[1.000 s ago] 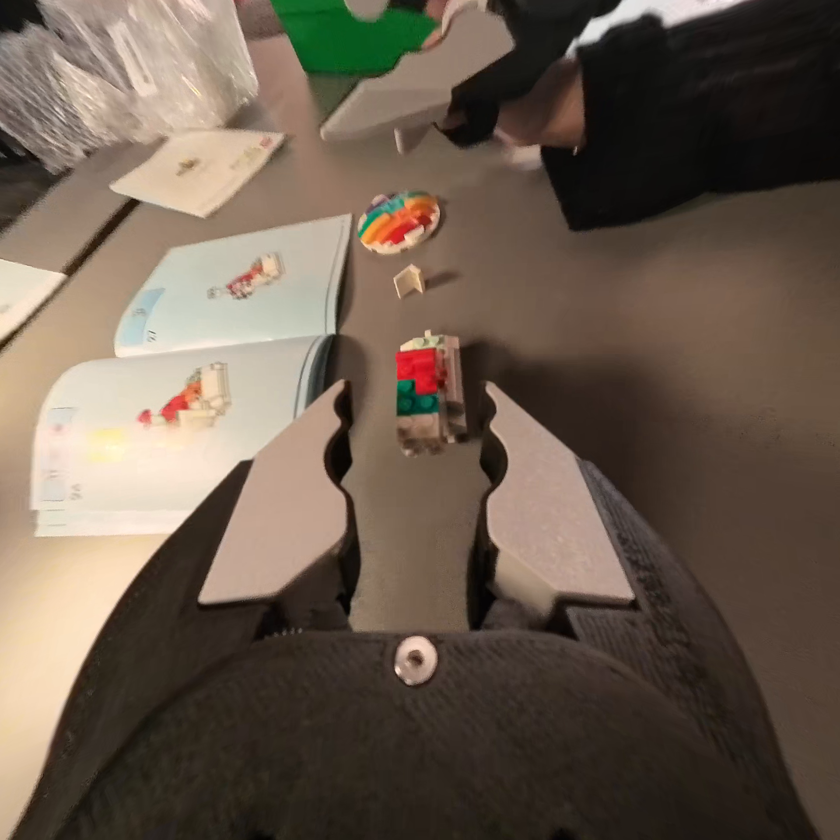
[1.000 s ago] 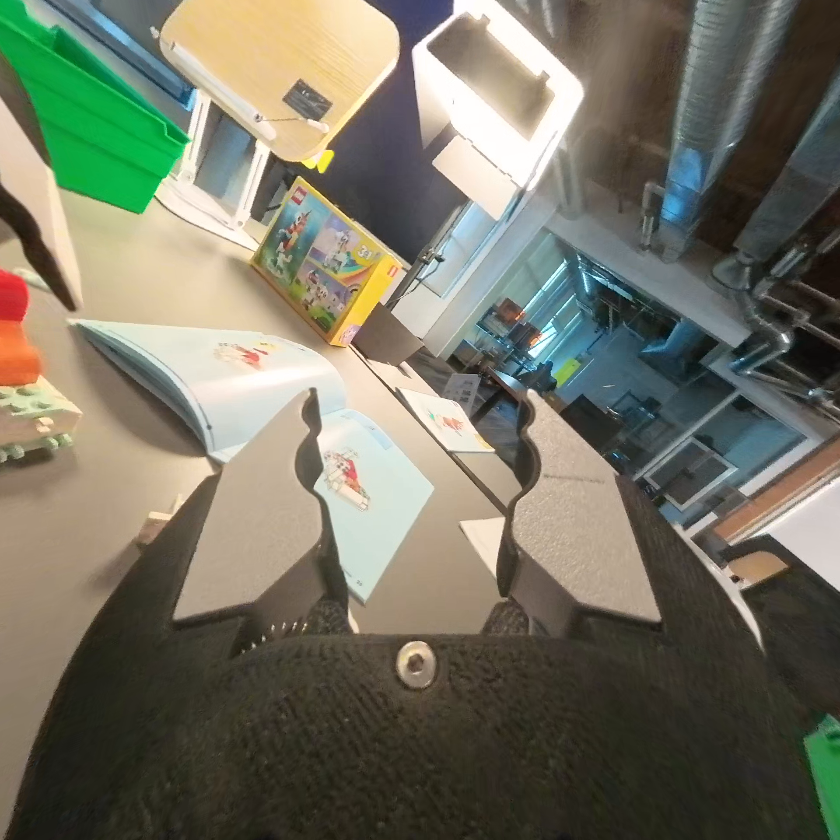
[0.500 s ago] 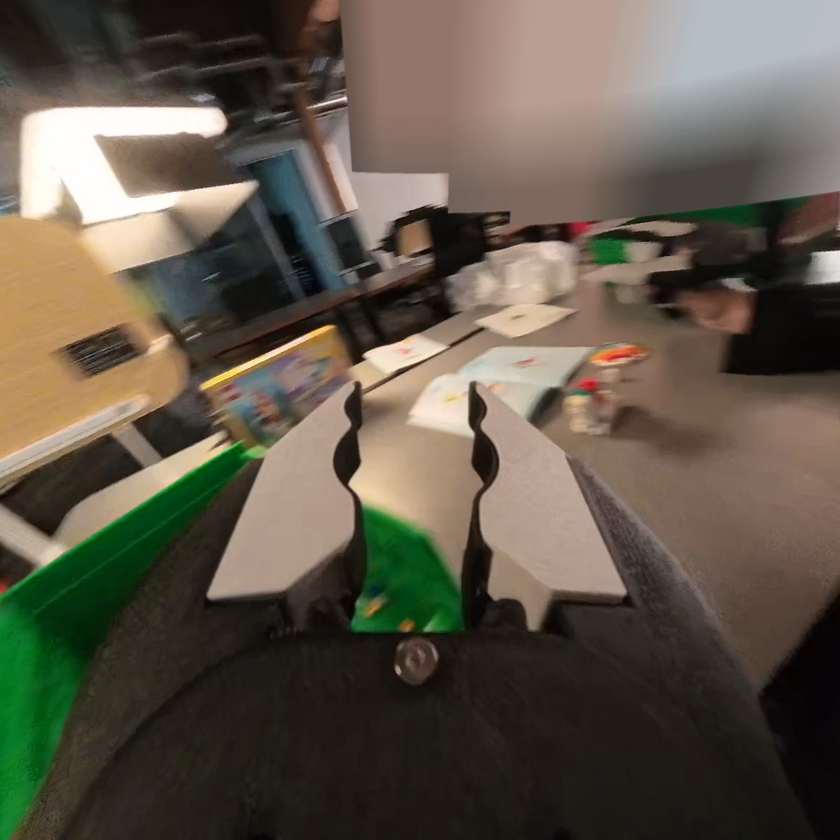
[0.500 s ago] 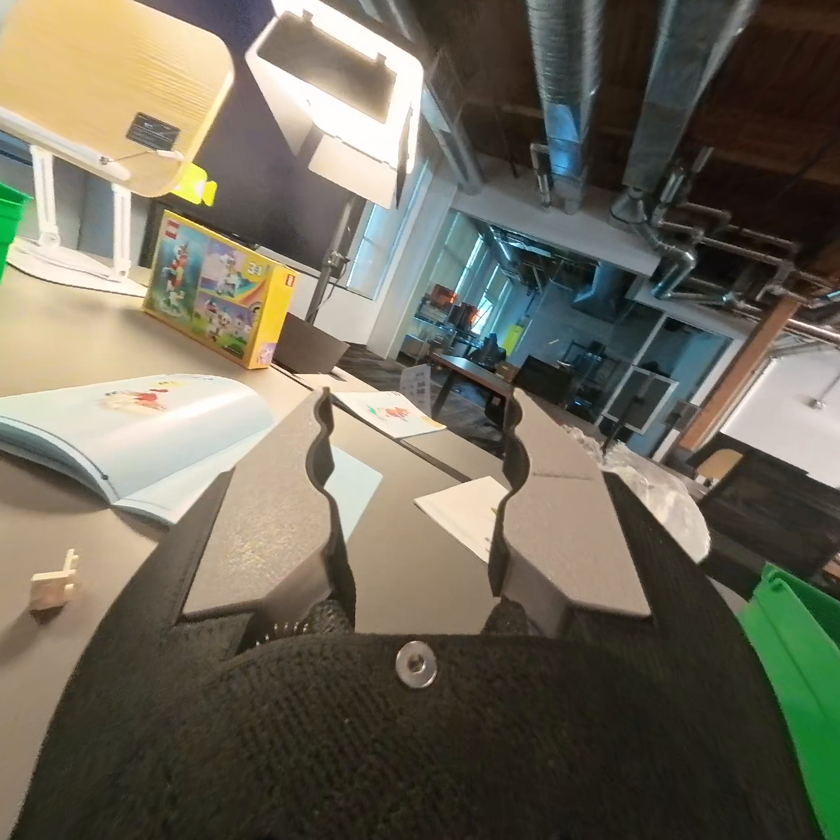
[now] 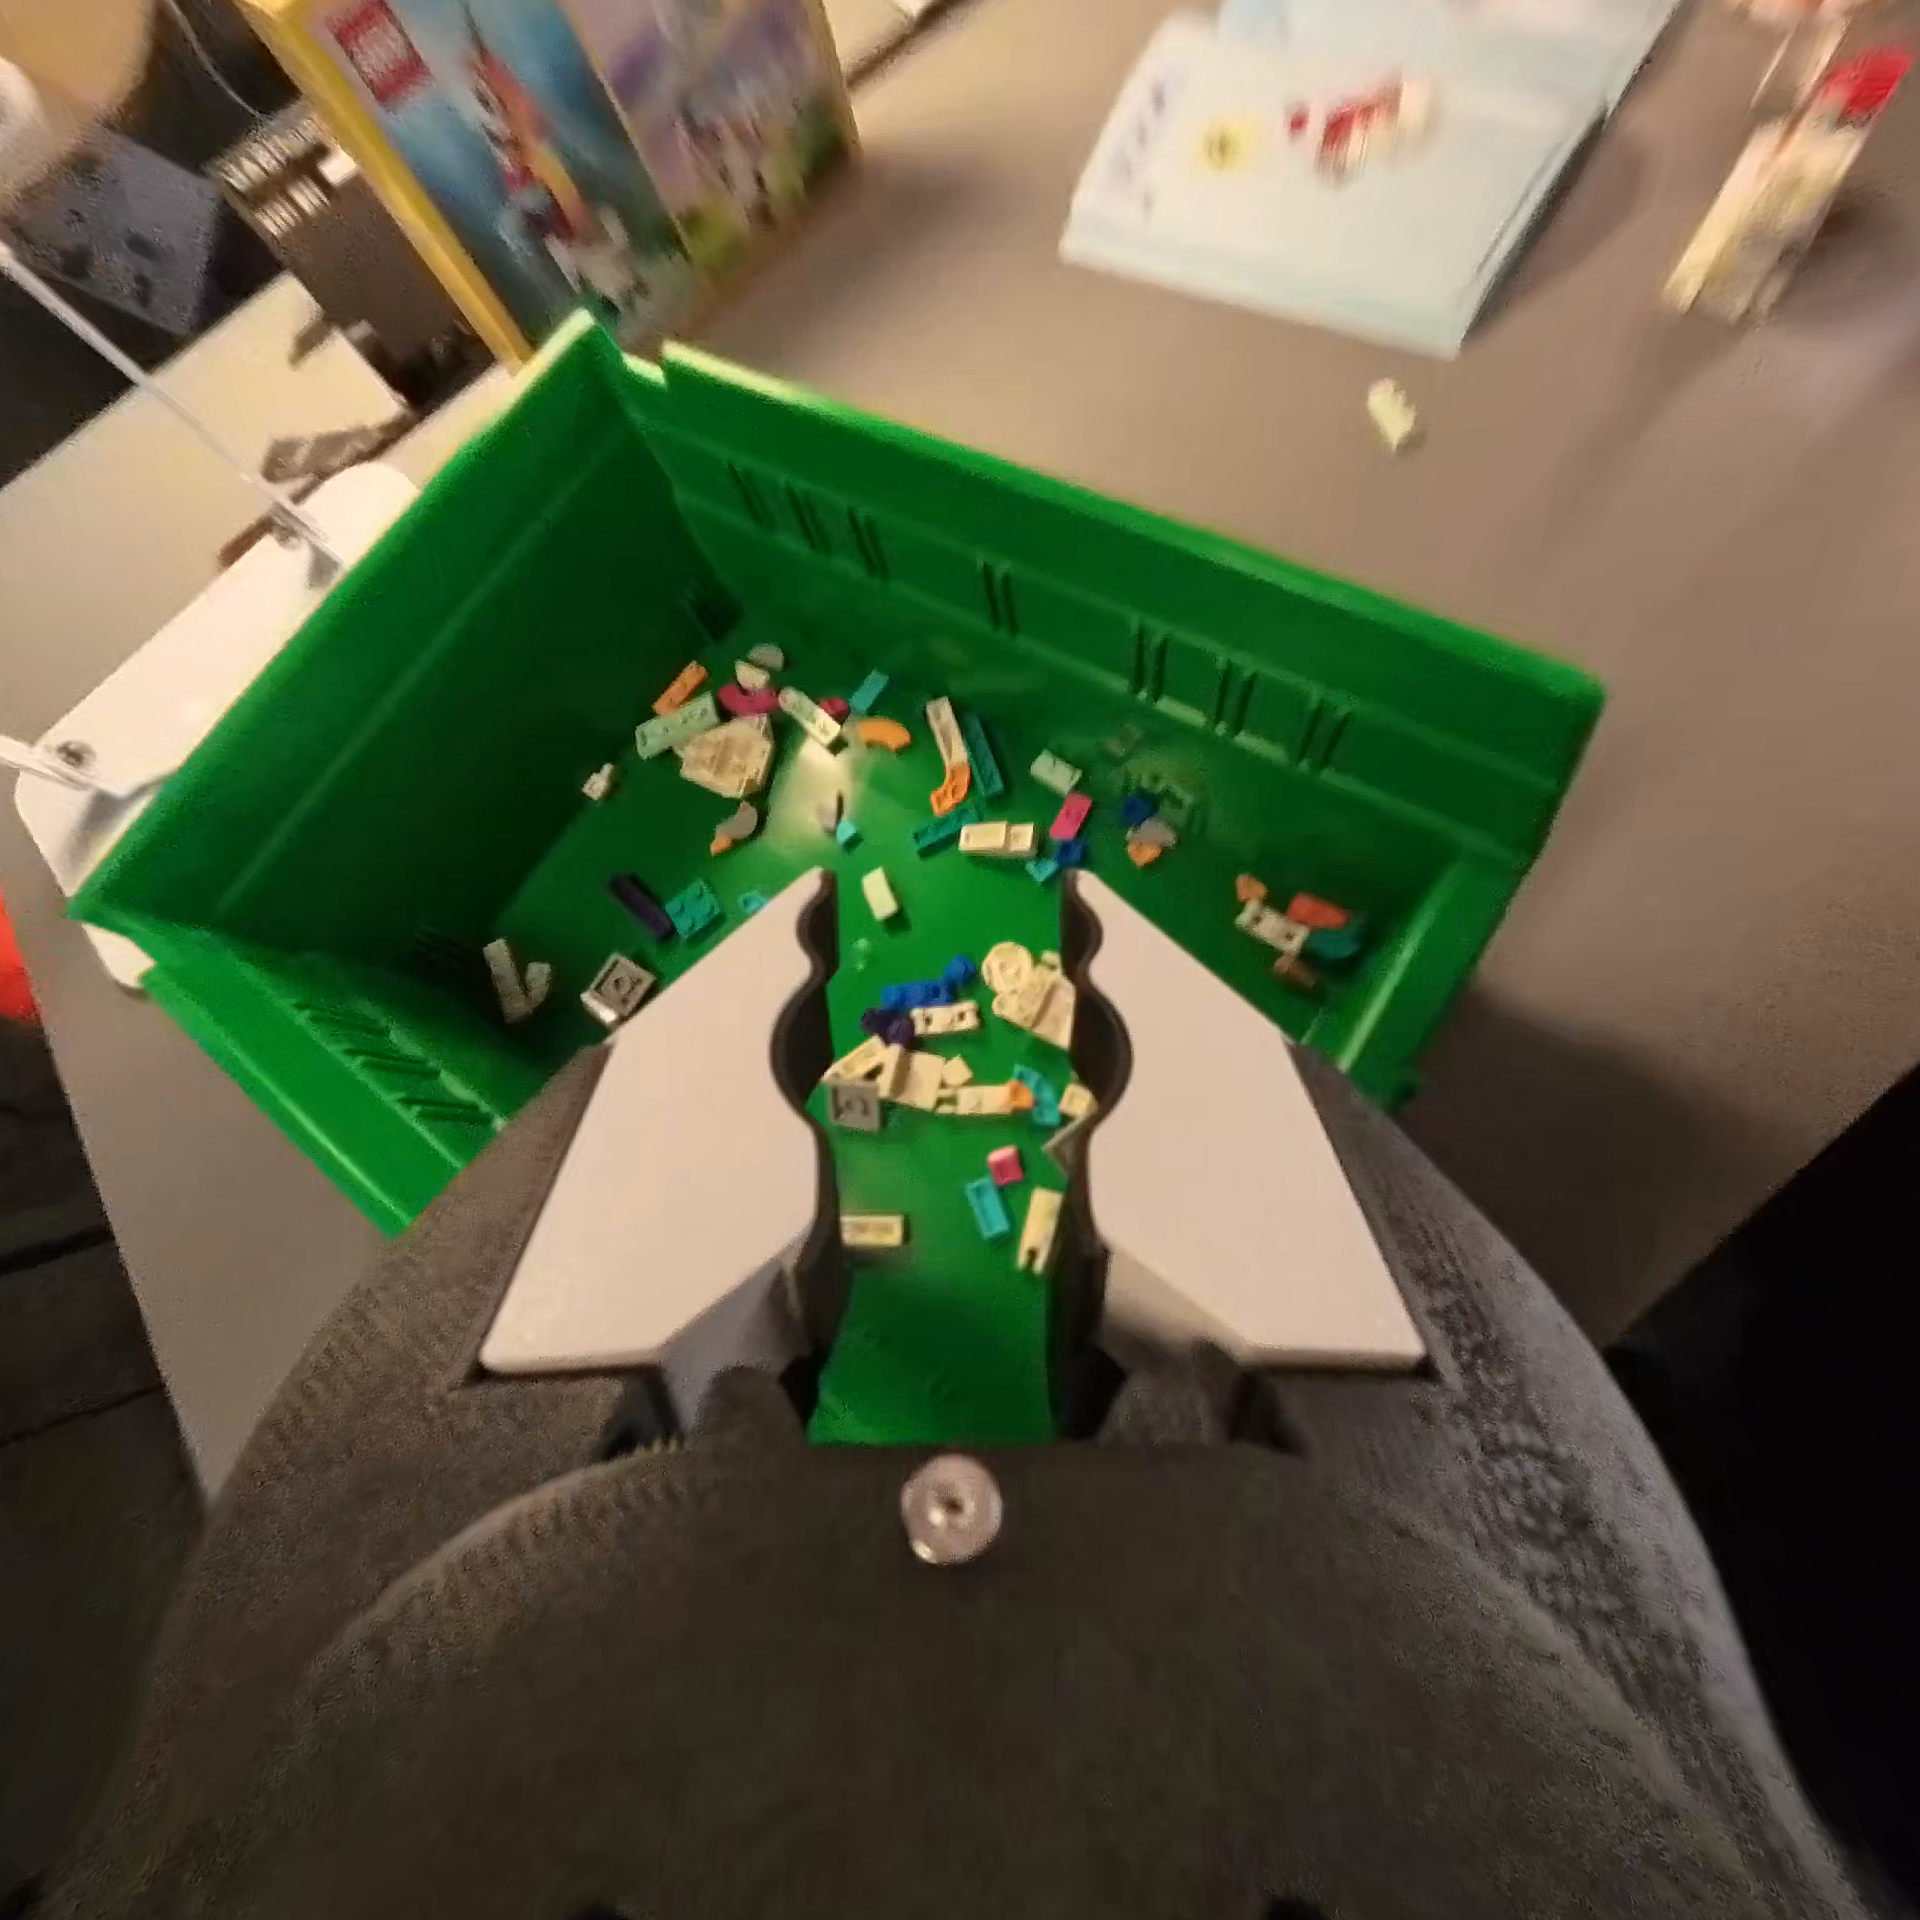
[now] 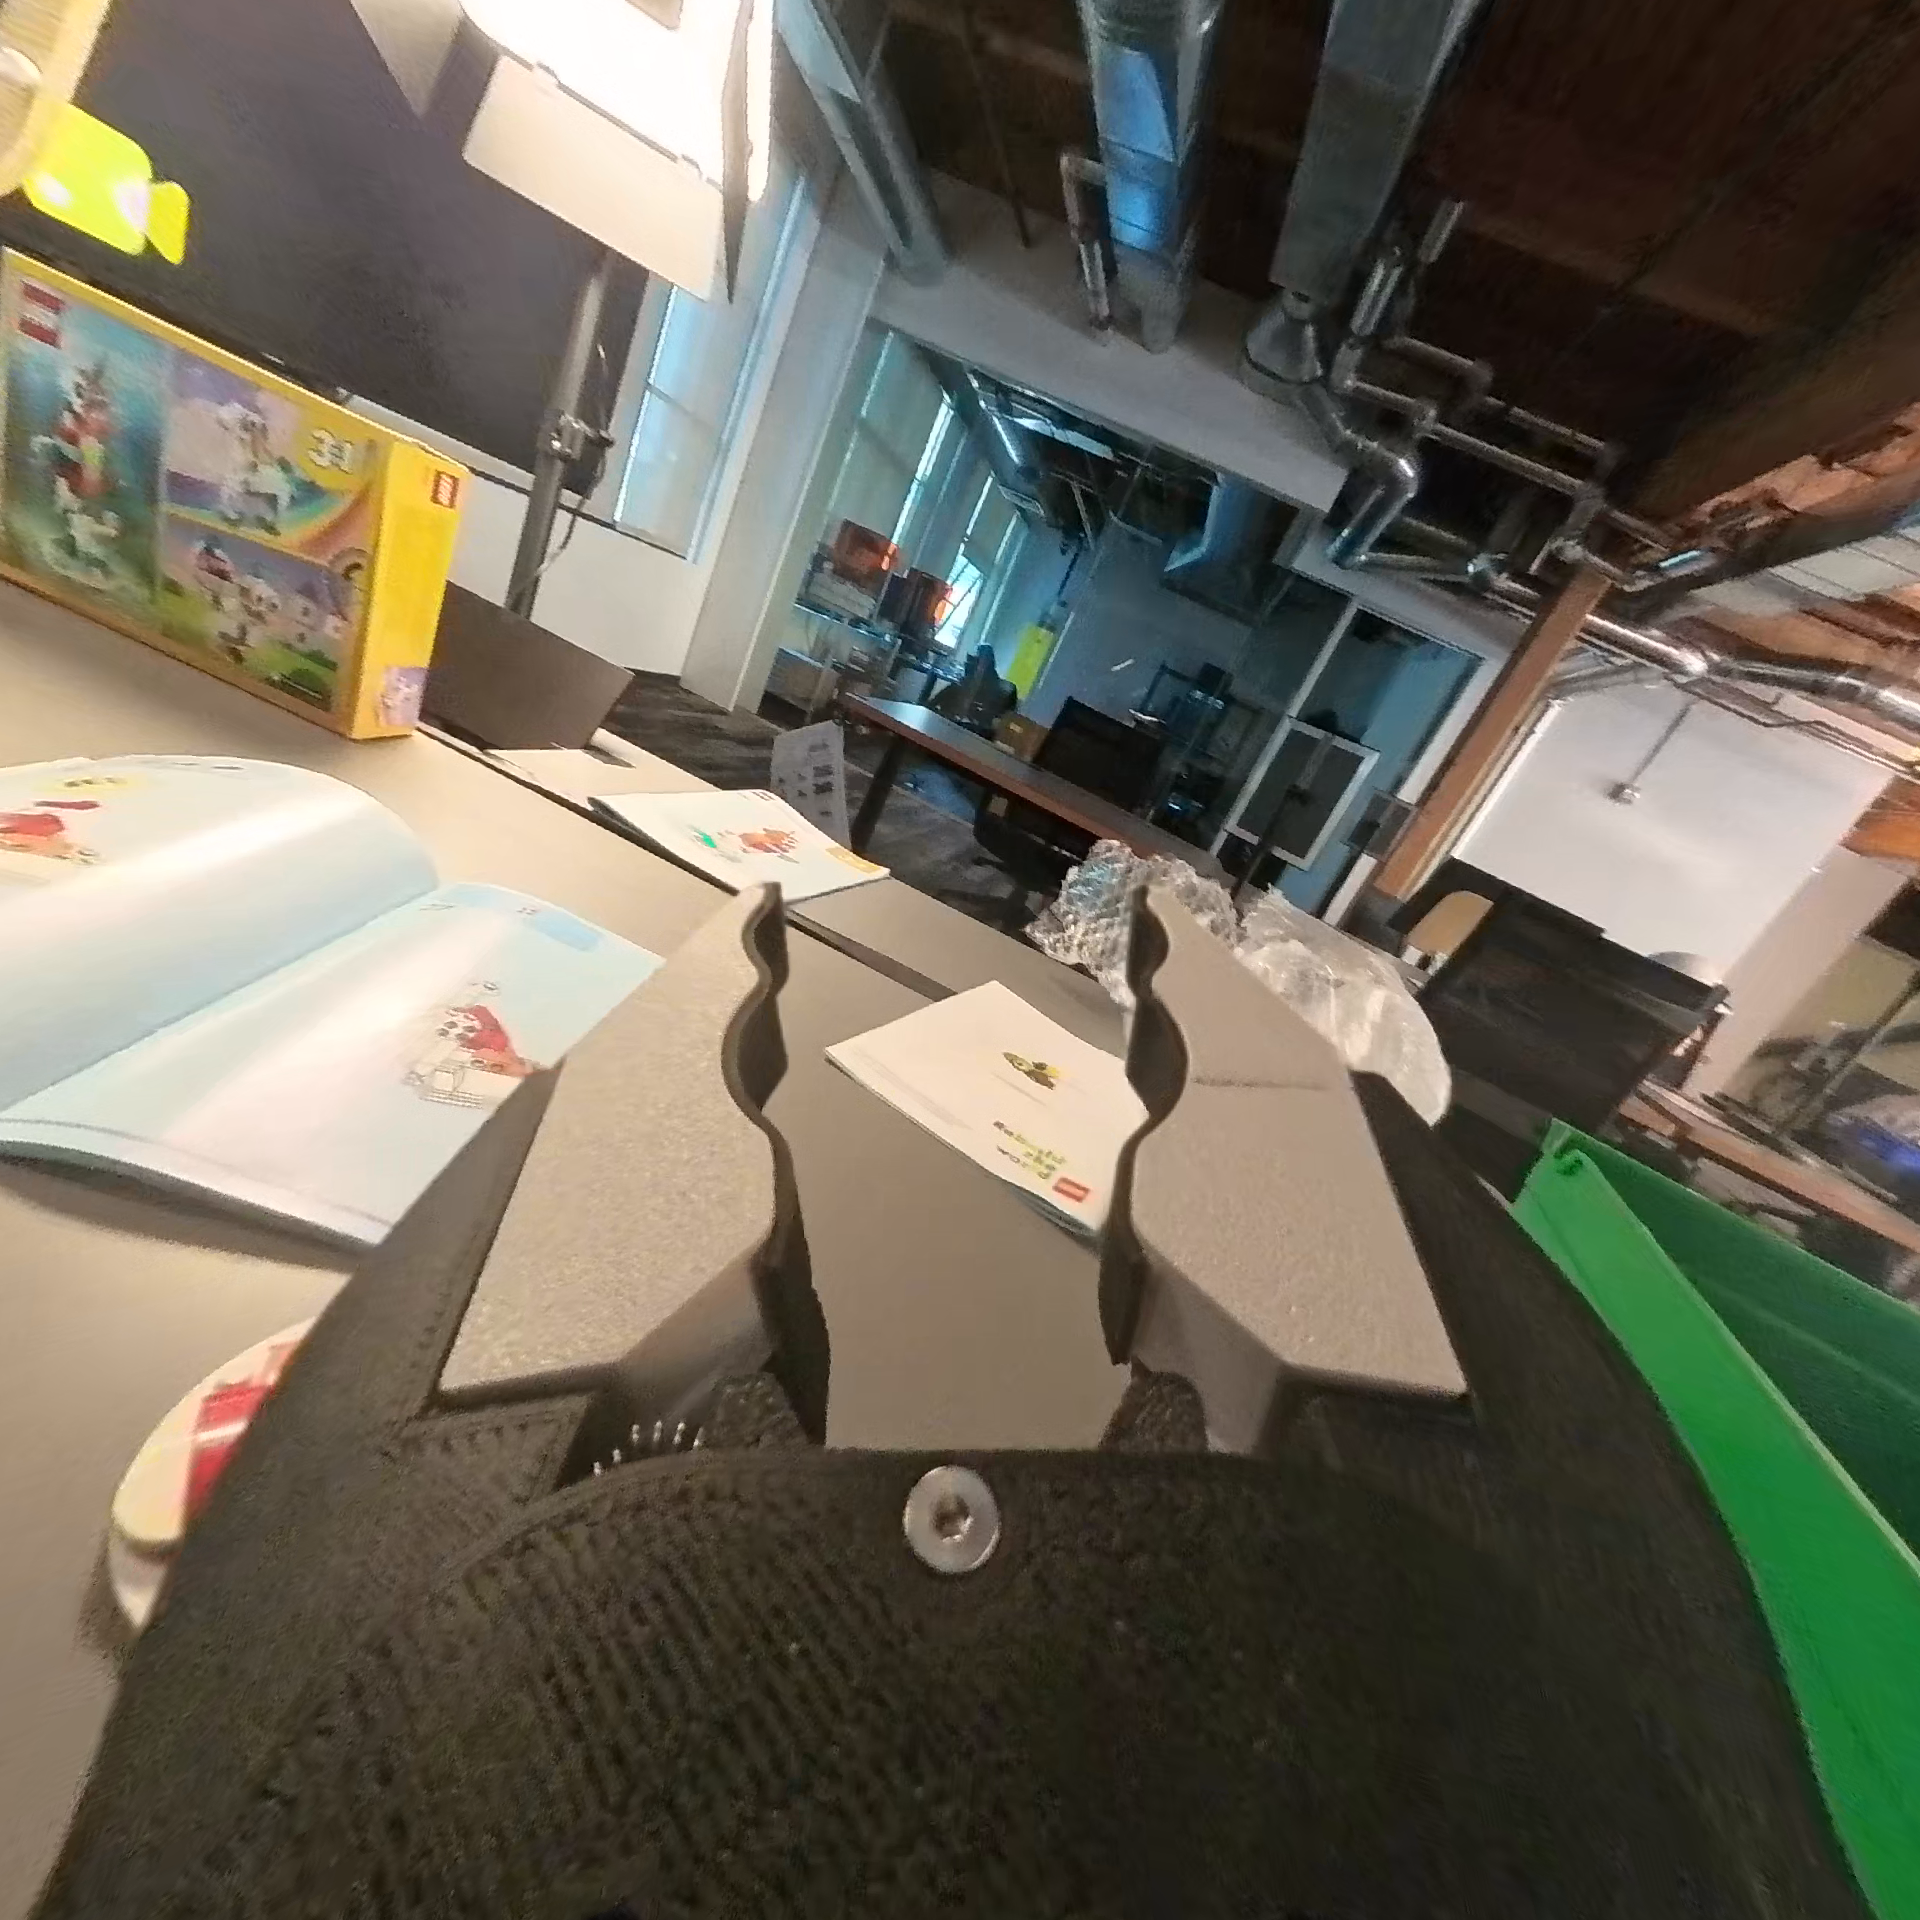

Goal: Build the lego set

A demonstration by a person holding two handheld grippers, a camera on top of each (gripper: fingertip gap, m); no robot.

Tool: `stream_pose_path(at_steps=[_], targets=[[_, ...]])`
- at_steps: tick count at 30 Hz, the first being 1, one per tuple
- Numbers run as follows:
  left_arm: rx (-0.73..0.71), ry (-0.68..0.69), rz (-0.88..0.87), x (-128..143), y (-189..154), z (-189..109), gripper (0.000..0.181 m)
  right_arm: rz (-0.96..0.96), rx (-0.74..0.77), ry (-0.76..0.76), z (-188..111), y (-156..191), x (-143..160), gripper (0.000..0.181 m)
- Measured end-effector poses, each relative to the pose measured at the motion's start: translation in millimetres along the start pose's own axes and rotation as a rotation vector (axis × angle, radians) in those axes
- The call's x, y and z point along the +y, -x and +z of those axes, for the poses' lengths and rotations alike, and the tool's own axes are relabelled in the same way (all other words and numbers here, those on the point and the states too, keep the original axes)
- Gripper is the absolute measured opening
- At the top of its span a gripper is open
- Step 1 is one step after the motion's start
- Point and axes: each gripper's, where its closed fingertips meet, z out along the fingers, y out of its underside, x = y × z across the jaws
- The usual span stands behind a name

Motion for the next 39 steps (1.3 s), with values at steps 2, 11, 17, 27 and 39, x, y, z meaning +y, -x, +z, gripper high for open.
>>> stream_pose_path(at_steps=[2, 11, 17, 27, 39], targets=[[0.036, 0.093, 0.075, 6.6, -1.7, 9.4, 0.041, -0.006, 0.011, 0.016, 1.0, -1.5, 2.8, 0.064], [0.298, 0.303, 0.232, 24.2, -35.9, 44.9, 0.04, -0.031, 0.029, 0.058, 5.1, -1.2, 9.5, 0.061], [0.204, 0.353, 0.155, 25.7, -7.6, 50.4, 0.041, -0.046, 0.023, 0.069, 6.2, 1.0, 11.2, 0.059], [-0.064, 0.342, -0.004, 13.1, 58.6, 34.8, 0.038, -0.034, 0.019, 0.068, 6.7, 1.4, 11.2, 0.059], [-0.24, 0.386, 0.022, 5.3, 105.1, 35.4, 0.046, -0.011, 0.011, 0.057, 6.3, 2.1, 9.8, 0.058]])
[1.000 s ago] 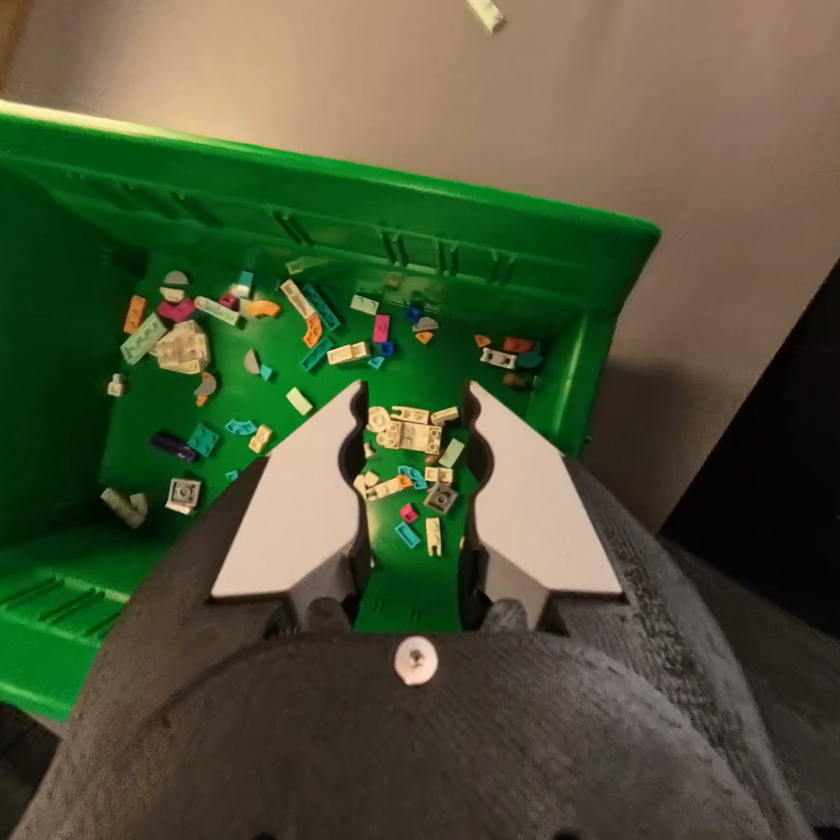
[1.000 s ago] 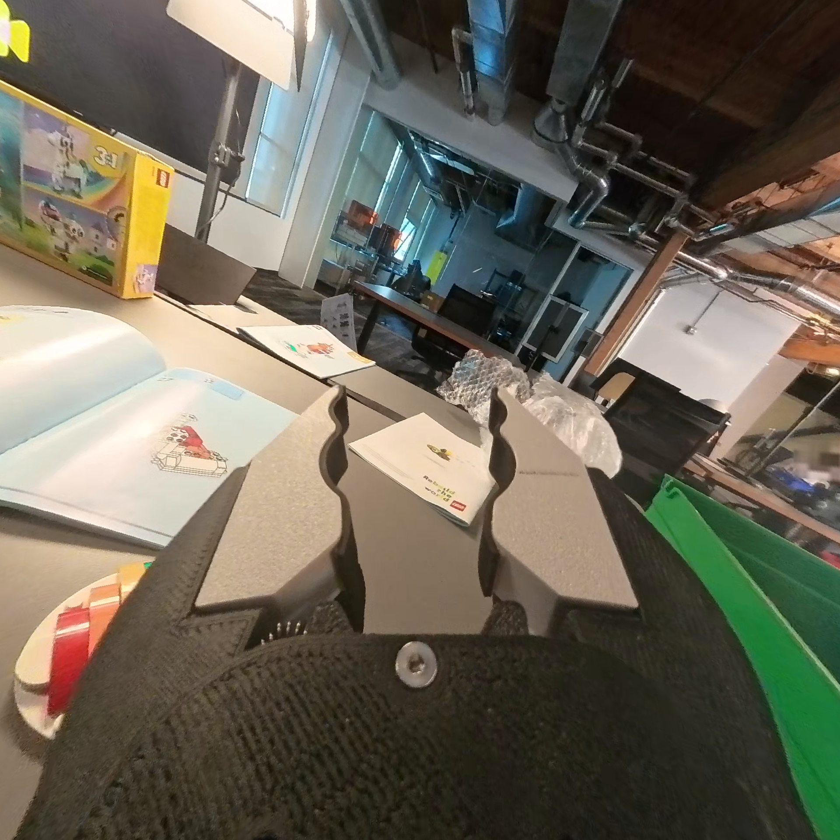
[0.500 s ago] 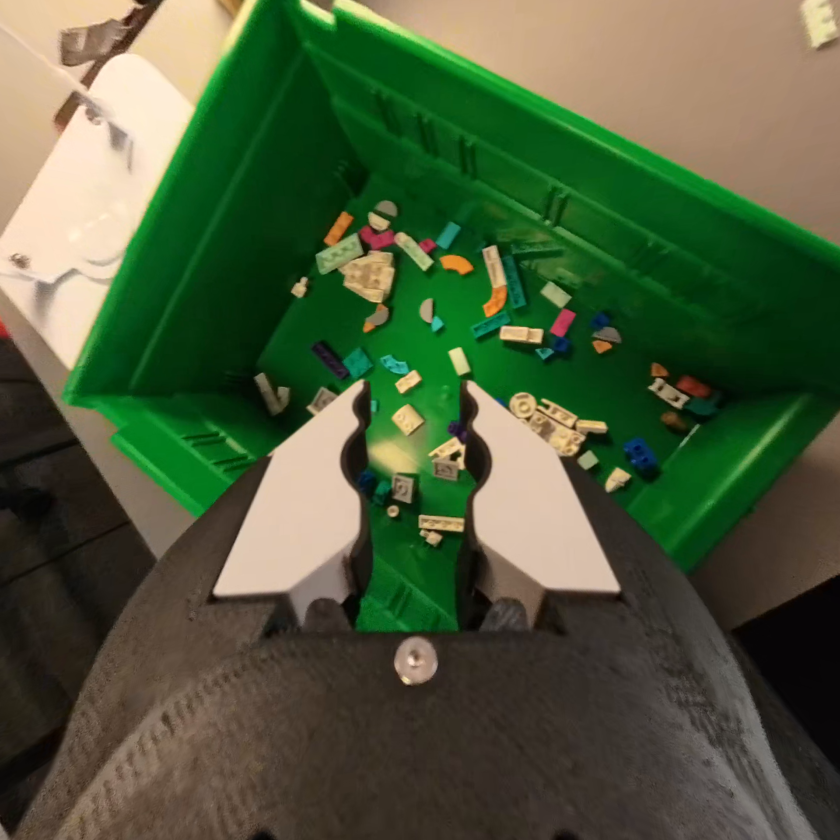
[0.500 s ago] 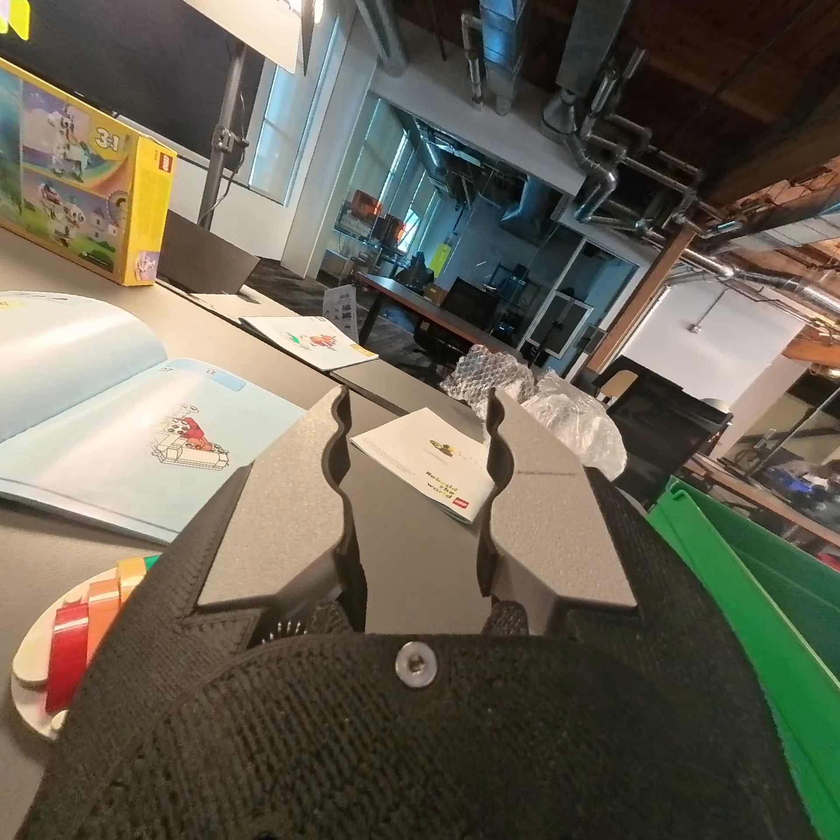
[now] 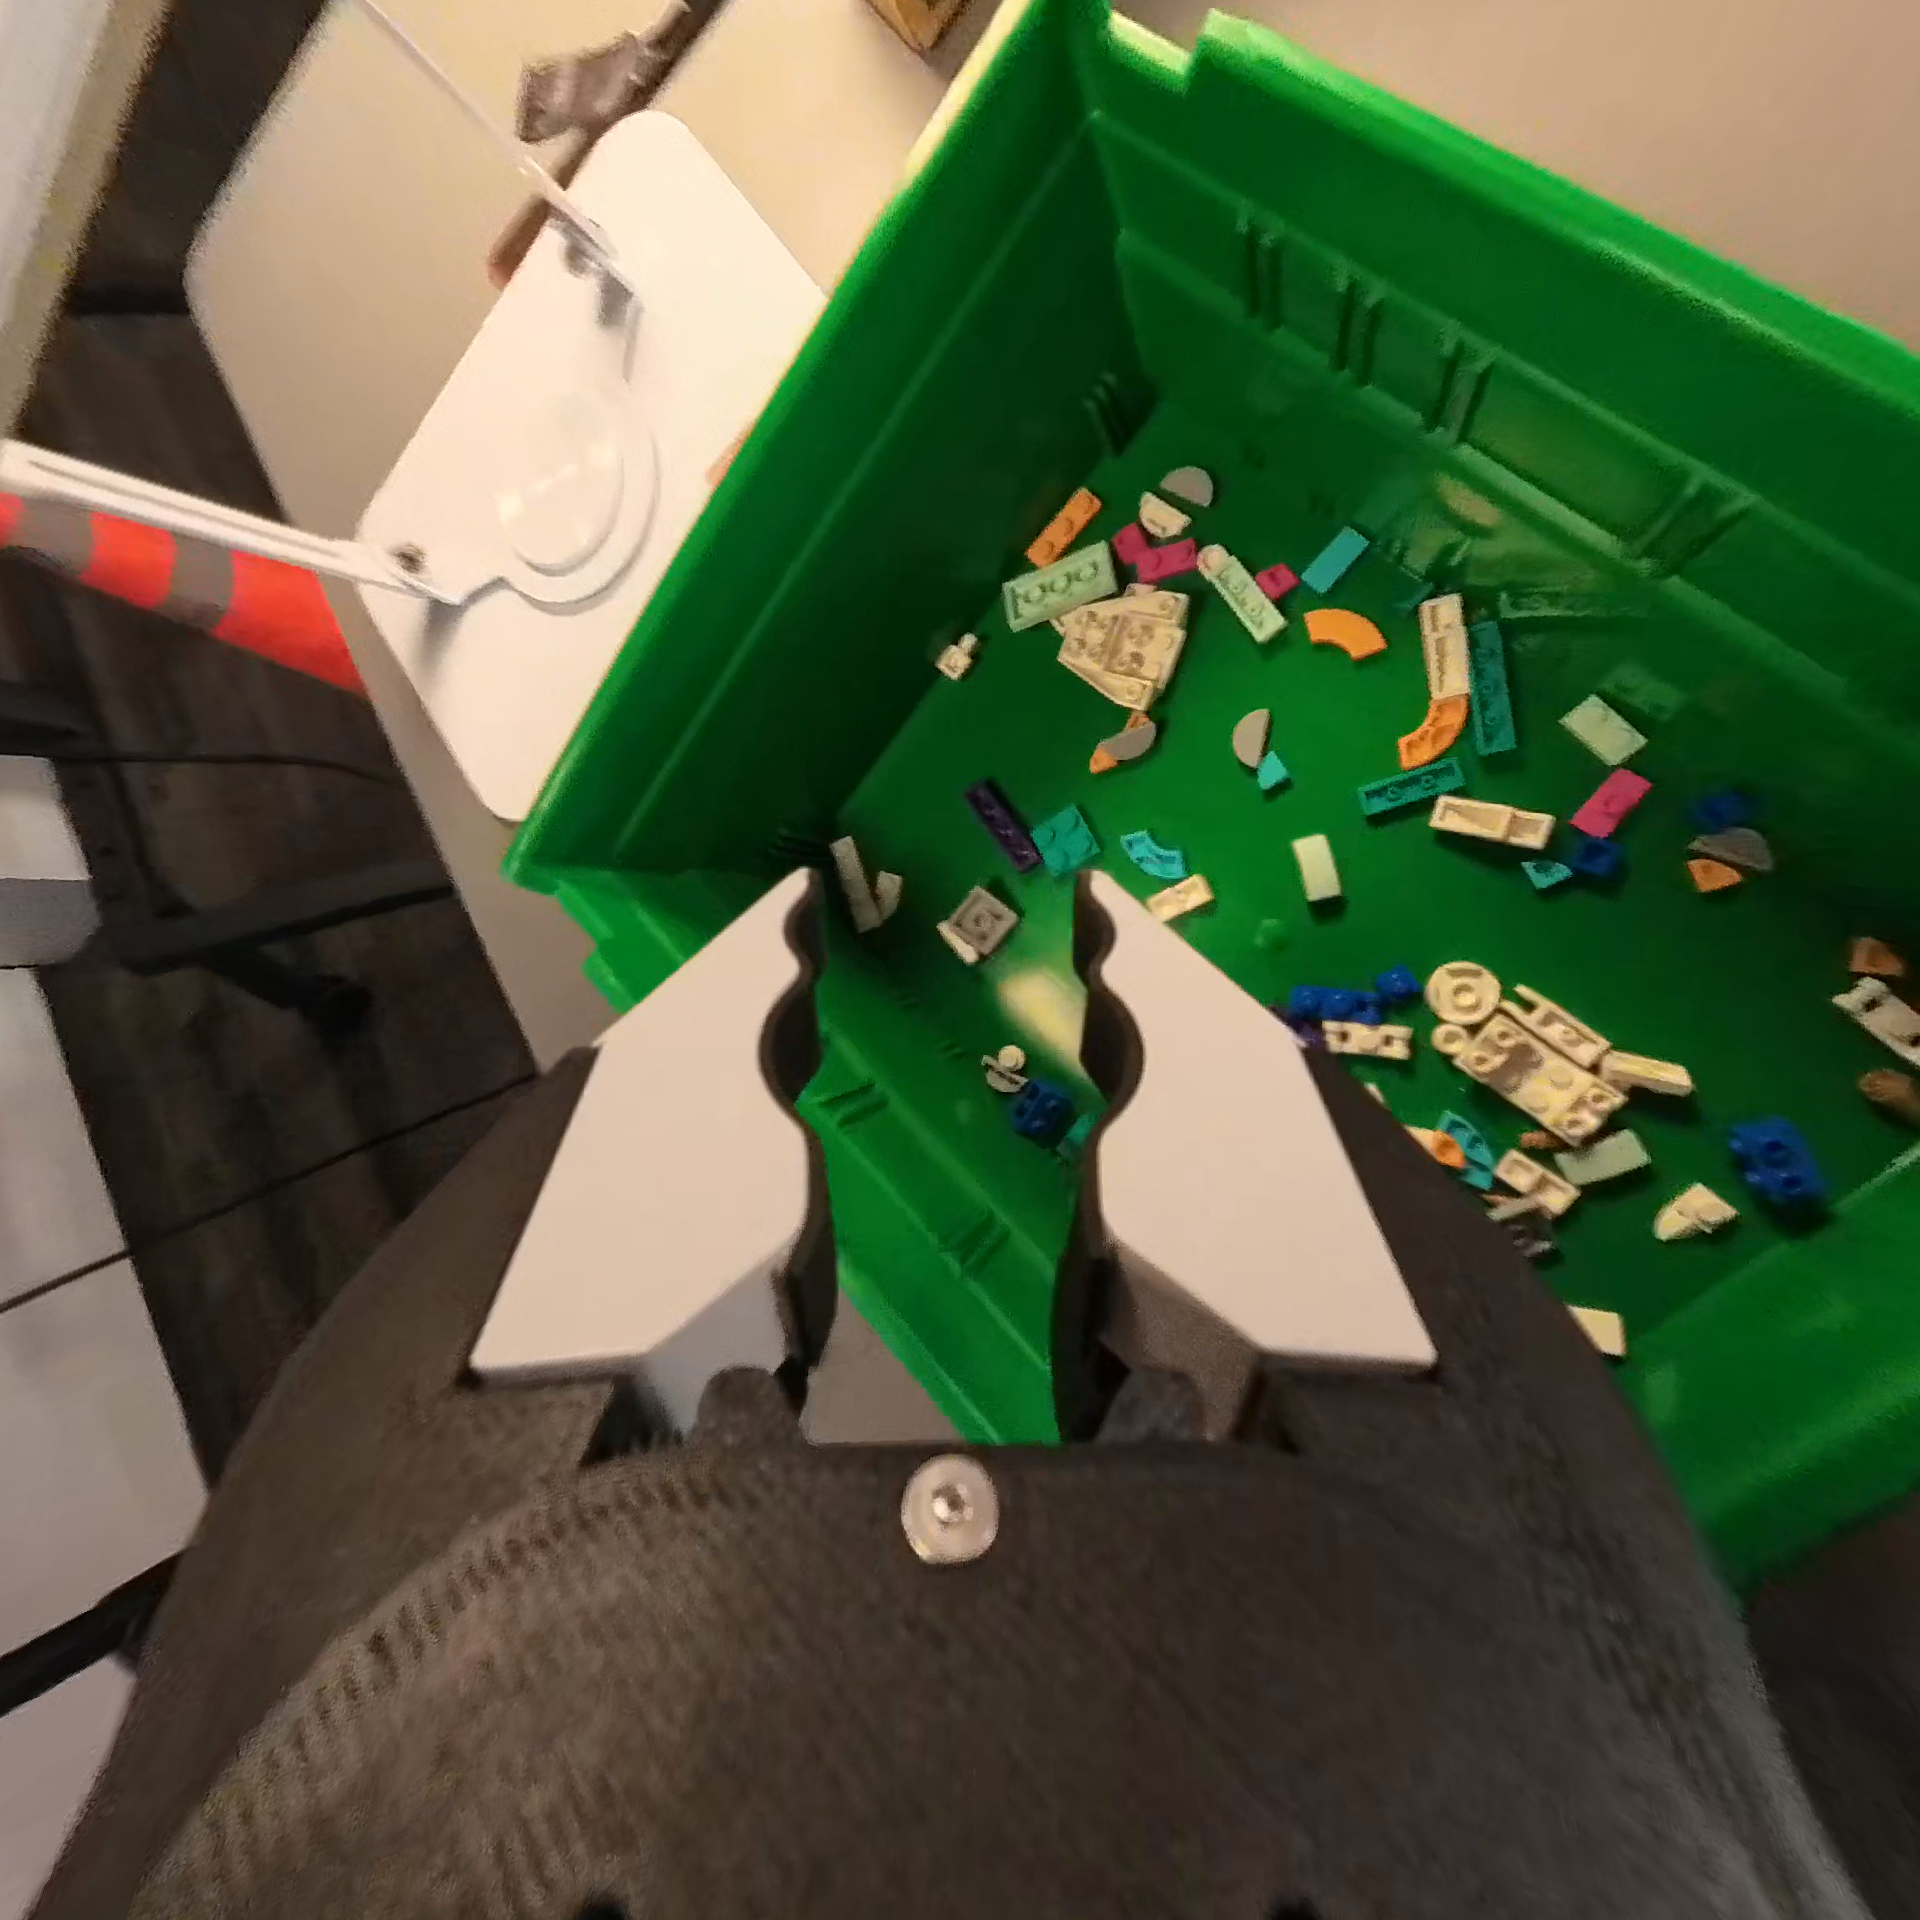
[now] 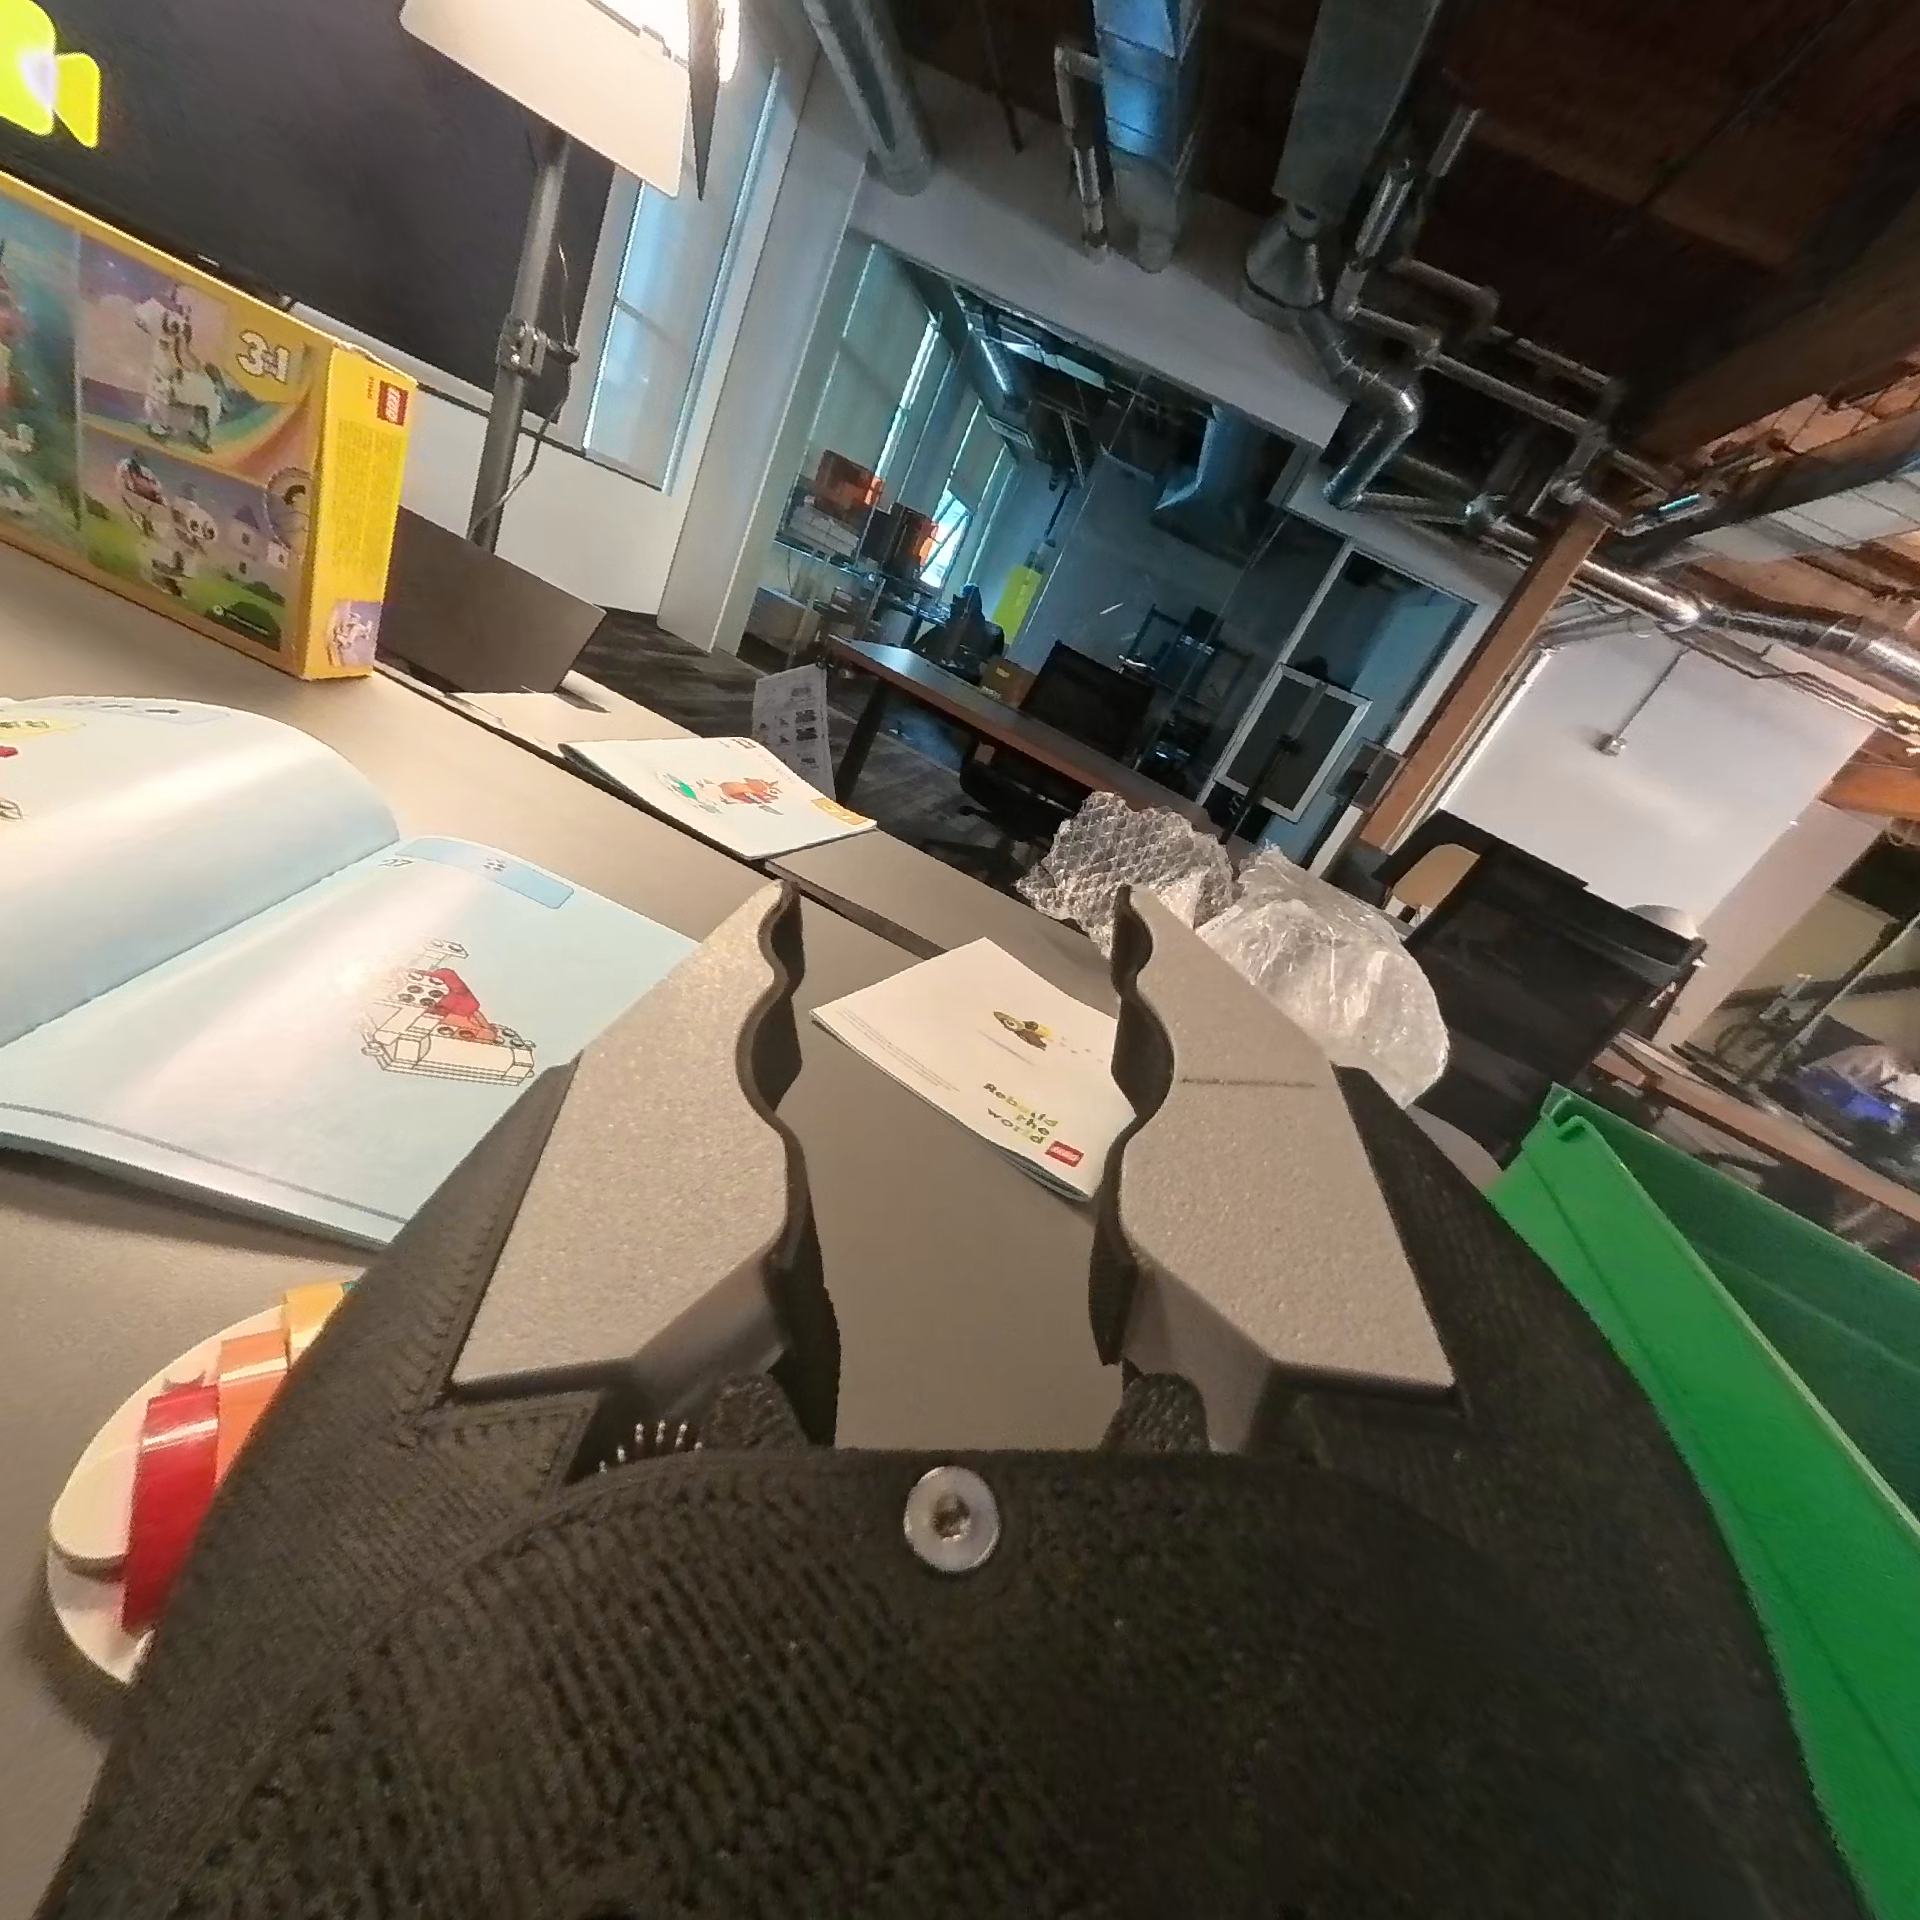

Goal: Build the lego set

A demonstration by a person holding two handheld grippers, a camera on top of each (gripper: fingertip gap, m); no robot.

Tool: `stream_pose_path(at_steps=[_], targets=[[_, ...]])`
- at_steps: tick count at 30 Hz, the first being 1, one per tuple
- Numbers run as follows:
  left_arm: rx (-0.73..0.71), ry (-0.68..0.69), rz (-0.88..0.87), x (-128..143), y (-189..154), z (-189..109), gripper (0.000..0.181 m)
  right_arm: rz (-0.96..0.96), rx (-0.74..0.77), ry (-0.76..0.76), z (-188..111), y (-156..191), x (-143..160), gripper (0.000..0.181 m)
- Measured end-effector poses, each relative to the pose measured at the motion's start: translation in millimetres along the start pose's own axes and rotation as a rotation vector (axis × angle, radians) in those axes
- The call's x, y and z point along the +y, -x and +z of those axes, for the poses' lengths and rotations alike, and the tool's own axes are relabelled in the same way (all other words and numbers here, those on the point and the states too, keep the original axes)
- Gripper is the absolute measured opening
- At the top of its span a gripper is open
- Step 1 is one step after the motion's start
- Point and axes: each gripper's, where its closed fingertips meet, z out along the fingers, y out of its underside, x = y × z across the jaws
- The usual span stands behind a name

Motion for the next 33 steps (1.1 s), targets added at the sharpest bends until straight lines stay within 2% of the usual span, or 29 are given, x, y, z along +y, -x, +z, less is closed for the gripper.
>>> stream_pose_path(at_steps=[5, 9, 11, 13, 15, 18, 24, 26, 30, 33], targets=[[0.231, 0.043, -0.006, 2.2, -32.9, 11.3, 0.046, 0.008, -0.004, 0.0, 0.0, 0.2, 0.3, 0.058], [0.416, -0.012, 0.15, -0.3, -75.9, 6.6, 0.029, 0.006, -0.006, 0.003, 0.3, 0.6, 0.9, 0.058], [0.543, -0.011, 0.327, 10.9, -109.2, -1.6, 0.015, 0.004, -0.006, 0.005, 0.5, 0.6, 1.3, 0.058], [0.609, 0.036, 0.449, 26.8, -132.4, -4.0, 0.0, 0.001, -0.005, 0.008, 0.6, 0.8, 1.8, 0.058], [0.7, 0.061, 0.515, 39.1, -152.7, -8.4, 0.0, -0.001, -0.006, 0.011, 0.9, 1.1, 2.3, 0.058], [0.798, 0.114, 0.49, 49.7, -166.5, -9.7, 0.0, -0.005, -0.007, 0.017, 1.4, 1.4, 3.3, 0.057], [0.576, 0.152, 0.325, 41.7, -126.6, 19.6, 0.0, -0.007, -0.008, 0.021, 1.7, 1.3, 4.1, 0.057], [0.53, 0.226, 0.303, 51.3, -116.8, 26.1, 0.001, -0.006, -0.008, 0.021, 1.7, 1.1, 4.2, 0.056], [0.55, 0.306, 0.287, 62.7, -116.4, 26.3, 0.0, -0.002, -0.011, 0.02, 1.8, 1.0, 4.2, 0.056], [0.438, 0.359, 0.284, 68.9, -94.8, 29.6, 0.0, -0.002, -0.013, 0.019, 1.9, 1.0, 4.1, 0.056]])
